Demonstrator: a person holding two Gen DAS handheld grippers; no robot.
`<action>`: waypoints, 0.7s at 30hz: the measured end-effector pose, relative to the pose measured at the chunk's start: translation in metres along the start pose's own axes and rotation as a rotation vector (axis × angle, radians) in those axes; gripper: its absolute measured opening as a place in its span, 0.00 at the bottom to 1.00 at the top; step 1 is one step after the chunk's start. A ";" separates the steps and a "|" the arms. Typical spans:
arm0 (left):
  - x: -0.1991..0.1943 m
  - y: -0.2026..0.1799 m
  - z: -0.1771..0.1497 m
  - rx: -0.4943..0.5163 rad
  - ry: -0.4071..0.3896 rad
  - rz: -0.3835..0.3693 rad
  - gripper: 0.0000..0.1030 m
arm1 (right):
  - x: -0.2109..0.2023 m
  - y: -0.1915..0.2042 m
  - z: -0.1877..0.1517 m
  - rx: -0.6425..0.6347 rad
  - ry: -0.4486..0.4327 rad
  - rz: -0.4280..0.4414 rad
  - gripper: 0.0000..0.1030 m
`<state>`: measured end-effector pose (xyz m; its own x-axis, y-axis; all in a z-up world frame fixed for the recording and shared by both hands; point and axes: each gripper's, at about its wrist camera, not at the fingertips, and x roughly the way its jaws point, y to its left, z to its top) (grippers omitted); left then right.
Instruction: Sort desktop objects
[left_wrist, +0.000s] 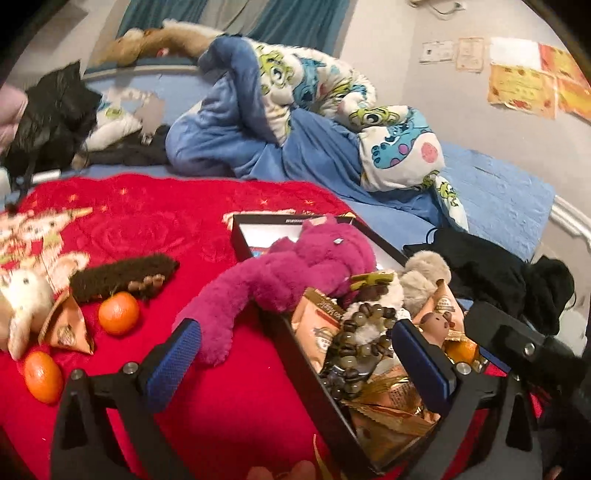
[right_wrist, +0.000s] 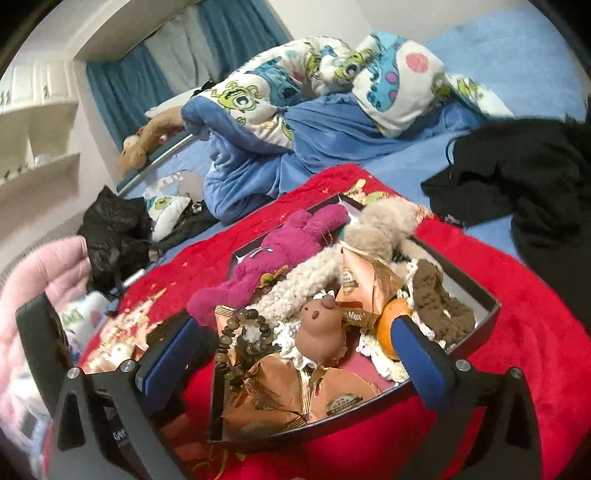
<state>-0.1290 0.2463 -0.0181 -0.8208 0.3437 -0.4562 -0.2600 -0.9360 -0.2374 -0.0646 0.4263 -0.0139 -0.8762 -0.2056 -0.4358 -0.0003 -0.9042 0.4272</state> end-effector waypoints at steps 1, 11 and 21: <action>-0.002 -0.003 -0.001 0.012 -0.006 0.003 1.00 | -0.001 -0.002 0.000 0.009 0.000 0.002 1.00; -0.013 0.002 0.003 -0.007 -0.020 -0.013 1.00 | -0.011 -0.007 0.001 0.027 -0.026 0.011 1.00; -0.035 0.010 0.004 0.010 -0.051 0.044 1.00 | -0.017 0.016 0.002 0.027 -0.068 0.069 1.00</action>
<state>-0.1051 0.2247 -0.0012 -0.8562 0.2983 -0.4218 -0.2280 -0.9508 -0.2095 -0.0507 0.4160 0.0024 -0.9052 -0.2401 -0.3506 0.0488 -0.8783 0.4756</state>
